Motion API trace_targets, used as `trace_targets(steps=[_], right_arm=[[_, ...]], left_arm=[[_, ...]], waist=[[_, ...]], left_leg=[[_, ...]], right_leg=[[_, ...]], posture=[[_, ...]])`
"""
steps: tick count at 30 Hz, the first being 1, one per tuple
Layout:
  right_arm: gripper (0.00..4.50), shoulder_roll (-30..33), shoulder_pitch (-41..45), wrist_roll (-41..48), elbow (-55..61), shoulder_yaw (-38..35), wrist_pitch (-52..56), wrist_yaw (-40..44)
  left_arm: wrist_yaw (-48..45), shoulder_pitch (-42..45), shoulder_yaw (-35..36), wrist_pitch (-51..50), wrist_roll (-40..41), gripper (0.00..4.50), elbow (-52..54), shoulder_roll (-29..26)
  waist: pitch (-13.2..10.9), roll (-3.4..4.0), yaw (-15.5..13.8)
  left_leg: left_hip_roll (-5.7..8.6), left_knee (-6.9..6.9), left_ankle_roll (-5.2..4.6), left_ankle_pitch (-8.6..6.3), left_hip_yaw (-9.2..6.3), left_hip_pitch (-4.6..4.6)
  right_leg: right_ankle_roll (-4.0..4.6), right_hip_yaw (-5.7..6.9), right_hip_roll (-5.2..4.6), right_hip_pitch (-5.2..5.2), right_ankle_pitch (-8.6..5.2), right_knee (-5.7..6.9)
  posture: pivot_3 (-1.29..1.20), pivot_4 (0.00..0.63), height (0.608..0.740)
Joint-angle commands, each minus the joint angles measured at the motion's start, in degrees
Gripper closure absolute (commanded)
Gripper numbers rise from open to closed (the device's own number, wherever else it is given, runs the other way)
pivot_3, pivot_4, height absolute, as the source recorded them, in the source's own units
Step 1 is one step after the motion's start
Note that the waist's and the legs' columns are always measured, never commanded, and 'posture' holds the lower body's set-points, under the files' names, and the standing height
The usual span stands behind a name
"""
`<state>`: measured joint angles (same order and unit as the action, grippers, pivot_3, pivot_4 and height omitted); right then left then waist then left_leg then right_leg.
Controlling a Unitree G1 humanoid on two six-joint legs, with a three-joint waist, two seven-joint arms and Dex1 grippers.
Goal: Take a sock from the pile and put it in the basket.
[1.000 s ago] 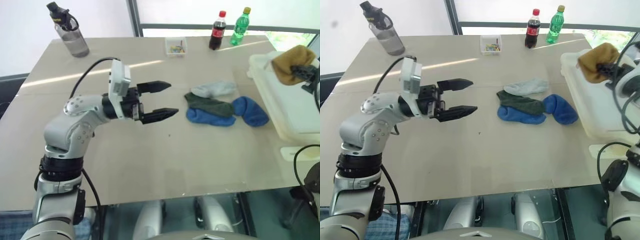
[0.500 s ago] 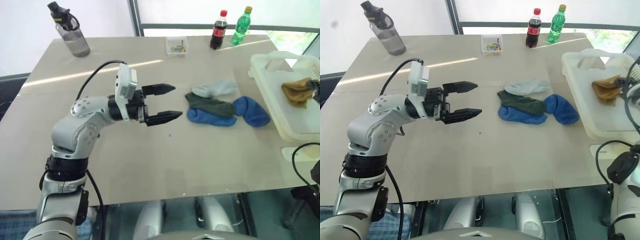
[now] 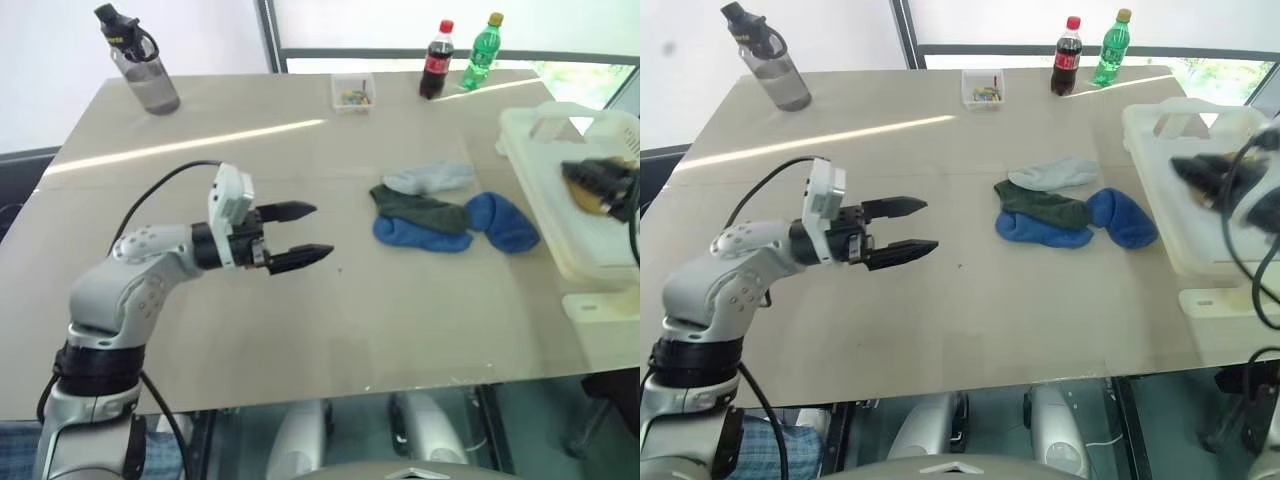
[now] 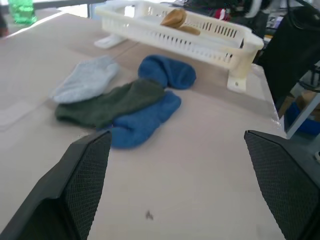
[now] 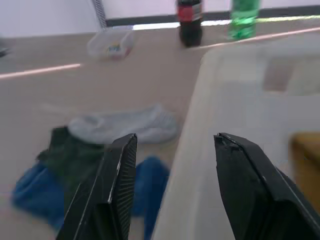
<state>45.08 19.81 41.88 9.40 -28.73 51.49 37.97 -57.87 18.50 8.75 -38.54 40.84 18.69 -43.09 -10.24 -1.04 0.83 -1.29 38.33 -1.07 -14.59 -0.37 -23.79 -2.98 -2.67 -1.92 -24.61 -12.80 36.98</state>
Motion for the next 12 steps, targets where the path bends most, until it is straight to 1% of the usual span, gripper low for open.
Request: trace_targets(steps=[1,3,5,7,9,10,11,12], right_arm=[[2.03,-1.1,-11.7,2.5,12.8,-0.8,-7.4,10.1],[2.03,-0.6,-19.9,2.0,15.4,-2.0,-11.4,16.5],[2.03,1.0,-24.9,3.2,15.2,-3.8,-12.2,21.3],[2.03,2.9,-28.4,4.1,14.0,-5.4,-12.5,25.3],[2.03,5.0,-31.5,2.8,12.3,-6.5,-14.6,29.6],[2.03,5.7,-32.2,2.2,11.6,-6.5,-15.5,30.8],[2.03,6.1,-32.5,2.1,11.0,-6.4,-15.9,31.3],[2.03,6.3,-32.3,1.9,10.3,-5.8,-16.4,31.6]], left_arm=[[2.3,-7.2,6.7,-0.7,2.0,0.0,6.9,-1.8],[3.7,-12.7,10.0,-0.3,2.2,0.0,9.9,-2.0],[5.4,-18.4,14.1,0.4,1.9,0.0,12.8,-1.6],[6.7,-22.6,17.2,0.6,2.2,0.0,15.1,-1.2],[7.8,-26.2,20.6,0.3,3.1,0.0,17.0,-0.8],[8.1,-27.6,22.0,0.3,3.4,0.0,17.6,-0.8],[8.2,-28.7,23.0,0.5,3.8,0.0,18.0,-0.8],[8.1,-29.5,23.8,0.5,4.2,0.0,18.3,-1.0]], waist=[[0.0,-0.01,-0.1],[0.0,0.0,-0.3],[0.0,0.0,-0.3],[0.0,0.0,-0.2],[0.0,-0.02,-0.1],[0.0,-0.07,-0.1],[0.0,-0.12,-0.1],[0.0,-0.12,-0.1]], left_leg=[[-0.01,0.0,0.0,0.0,-0.05,0.02],[-0.03,-0.02,0.0,0.0,-0.12,0.01],[-0.04,0.01,0.0,0.0,-0.11,0.04],[-0.05,0.08,0.0,0.0,-0.03,0.09],[-0.04,0.13,-0.01,0.0,0.04,0.29],[-0.03,0.14,-0.01,0.0,0.09,0.54],[-0.07,0.1,0.0,-0.01,0.13,1.05],[-0.11,0.08,0.0,-0.01,0.12,1.17]], right_leg=[[0.0,0.03,0.0,0.03,0.0,0.0],[0.0,0.1,0.0,0.05,-0.01,-0.02],[0.0,0.1,-0.07,0.09,-0.01,-0.01],[-0.01,0.02,-0.1,0.14,-0.01,-0.03],[0.01,-0.03,-0.11,0.3,-0.02,-0.02],[0.05,-0.01,-0.09,0.56,-0.15,-0.03],[-0.06,-0.01,-0.07,1.02,-0.26,-0.07],[-0.06,-0.01,-0.06,1.1,-0.27,-0.08]], posture=[[0.0,0.15,0.74],[0.0,0.15,0.74],[0.0,0.15,0.74],[0.0,0.15,0.74],[0.0,0.15,0.74],[0.0,0.15,0.74],[0.0,0.15,0.74],[0.0,0.15,0.74]])
